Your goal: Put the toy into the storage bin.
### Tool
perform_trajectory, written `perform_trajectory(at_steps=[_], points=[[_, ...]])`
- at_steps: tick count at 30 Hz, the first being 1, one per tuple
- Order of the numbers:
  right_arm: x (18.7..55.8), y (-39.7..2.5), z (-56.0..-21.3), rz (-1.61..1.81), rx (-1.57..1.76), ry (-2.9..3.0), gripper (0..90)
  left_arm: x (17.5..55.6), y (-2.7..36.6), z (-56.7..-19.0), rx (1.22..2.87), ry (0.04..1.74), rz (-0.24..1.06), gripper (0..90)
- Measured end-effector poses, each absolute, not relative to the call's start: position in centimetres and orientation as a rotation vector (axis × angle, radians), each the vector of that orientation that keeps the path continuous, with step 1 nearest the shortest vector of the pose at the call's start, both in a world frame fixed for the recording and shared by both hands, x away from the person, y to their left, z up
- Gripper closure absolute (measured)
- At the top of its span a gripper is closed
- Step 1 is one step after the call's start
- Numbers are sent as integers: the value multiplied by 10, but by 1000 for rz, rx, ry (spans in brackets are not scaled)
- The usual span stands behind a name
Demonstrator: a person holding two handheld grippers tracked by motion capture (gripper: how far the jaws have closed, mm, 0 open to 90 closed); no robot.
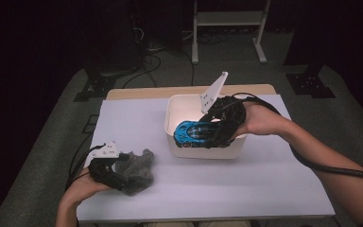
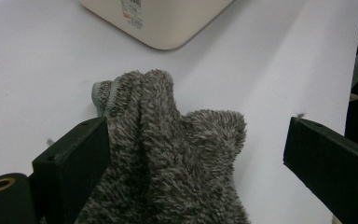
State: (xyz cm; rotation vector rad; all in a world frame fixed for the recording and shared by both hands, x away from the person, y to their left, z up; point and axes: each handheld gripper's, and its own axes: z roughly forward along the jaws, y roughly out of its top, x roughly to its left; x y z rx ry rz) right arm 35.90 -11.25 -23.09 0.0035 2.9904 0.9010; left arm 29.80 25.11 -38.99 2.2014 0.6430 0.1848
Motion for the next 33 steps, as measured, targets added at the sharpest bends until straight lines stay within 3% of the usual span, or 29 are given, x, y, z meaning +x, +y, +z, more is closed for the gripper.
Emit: perform_trajectory(at_steps=[10, 33], points=[[376, -111, -220, 903, 18, 2977, 252, 296, 248, -389, 2208, 633, 191, 67], [415, -108, -230, 884, 64, 2987, 252, 293, 251, -388, 2206, 648, 206, 67]])
